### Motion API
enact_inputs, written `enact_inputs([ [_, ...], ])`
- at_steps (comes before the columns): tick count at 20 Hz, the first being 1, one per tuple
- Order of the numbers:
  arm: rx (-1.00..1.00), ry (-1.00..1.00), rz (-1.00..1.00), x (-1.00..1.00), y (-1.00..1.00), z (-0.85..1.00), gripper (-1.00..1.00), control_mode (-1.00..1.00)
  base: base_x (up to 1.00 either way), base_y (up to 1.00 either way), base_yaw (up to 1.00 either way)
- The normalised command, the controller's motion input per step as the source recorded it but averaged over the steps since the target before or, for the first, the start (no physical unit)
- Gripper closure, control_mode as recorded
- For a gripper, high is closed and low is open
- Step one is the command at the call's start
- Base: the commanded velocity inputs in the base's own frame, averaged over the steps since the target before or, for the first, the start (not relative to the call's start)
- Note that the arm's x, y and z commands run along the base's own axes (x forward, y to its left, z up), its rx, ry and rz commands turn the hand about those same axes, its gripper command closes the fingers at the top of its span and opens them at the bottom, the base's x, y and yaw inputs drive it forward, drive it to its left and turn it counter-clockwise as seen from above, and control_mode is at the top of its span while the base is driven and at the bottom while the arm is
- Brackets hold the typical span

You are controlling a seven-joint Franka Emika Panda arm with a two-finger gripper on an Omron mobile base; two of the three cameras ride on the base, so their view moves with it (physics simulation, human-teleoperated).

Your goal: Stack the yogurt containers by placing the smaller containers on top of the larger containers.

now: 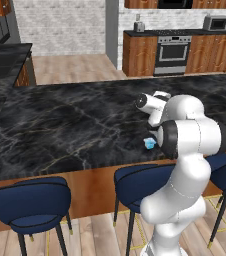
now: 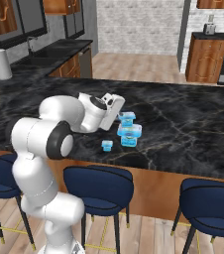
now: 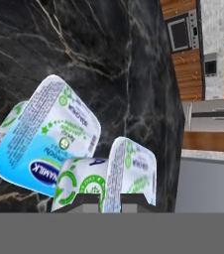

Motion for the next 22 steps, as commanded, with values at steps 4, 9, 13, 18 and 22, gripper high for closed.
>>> enact_inputs([
  [4, 0.00, 0.00, 0.00, 0.07, 0.00, -0.10, 1.00, -1.00, 0.00, 0.00, 0.00],
  [9, 0.00, 0.00, 0.00, 0.10, 0.00, -0.09, 1.00, -1.00, 0.00, 0.00, 0.00],
  [13, 0.00, 0.00, 0.00, 0.05, 0.00, -0.16, 1.00, -1.00, 0.00, 0.00, 0.00],
  [18, 0.00, 0.02, 0.00, 0.05, 0.00, -0.19, 1.00, -1.00, 0.00, 0.00, 0.00],
  [22, 0.00, 0.03, 0.00, 0.08, 0.00, -0.13, 1.00, -1.00, 0.00, 0.00, 0.00],
])
